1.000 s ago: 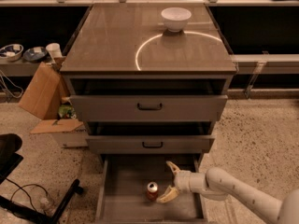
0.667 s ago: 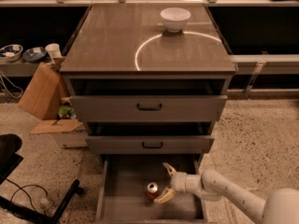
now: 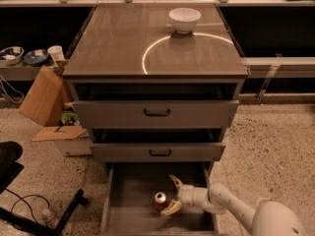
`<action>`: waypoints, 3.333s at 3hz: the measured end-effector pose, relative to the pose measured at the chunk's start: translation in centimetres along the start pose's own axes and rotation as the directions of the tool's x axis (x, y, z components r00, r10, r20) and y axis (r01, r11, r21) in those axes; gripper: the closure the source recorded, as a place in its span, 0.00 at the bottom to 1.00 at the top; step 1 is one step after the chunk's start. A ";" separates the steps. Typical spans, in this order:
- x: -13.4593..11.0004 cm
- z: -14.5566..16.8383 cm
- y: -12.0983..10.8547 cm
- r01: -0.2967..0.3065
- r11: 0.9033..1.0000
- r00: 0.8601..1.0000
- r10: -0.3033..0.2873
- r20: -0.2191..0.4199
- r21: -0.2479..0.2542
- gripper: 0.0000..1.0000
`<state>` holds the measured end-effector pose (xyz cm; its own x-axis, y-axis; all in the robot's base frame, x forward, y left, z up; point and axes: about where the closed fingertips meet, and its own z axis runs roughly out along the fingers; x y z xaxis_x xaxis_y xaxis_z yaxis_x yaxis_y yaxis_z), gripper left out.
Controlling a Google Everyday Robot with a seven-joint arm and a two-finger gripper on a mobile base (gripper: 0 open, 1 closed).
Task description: Pick coke can from bottom drawer and place on counter
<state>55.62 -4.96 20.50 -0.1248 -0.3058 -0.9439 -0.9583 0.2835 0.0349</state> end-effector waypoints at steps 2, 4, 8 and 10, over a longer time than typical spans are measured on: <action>2.1 3.1 1.7 -0.007 0.999 0.999 0.009 0.039 -0.051 0.18; 2.2 3.3 1.9 -0.008 0.998 0.999 0.011 0.040 -0.056 0.64; -11.2 -12.3 4.9 -0.052 0.998 0.999 0.052 -0.014 -0.021 1.00; -29.2 -24.3 10.6 -0.131 0.991 0.991 0.131 -0.012 -0.016 1.00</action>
Offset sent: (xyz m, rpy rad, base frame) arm -0.0206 0.0432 -0.0452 0.0608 0.0244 0.0827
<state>42.84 -15.10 56.36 -0.2525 -0.2772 -0.9271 -0.9378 0.3062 0.1638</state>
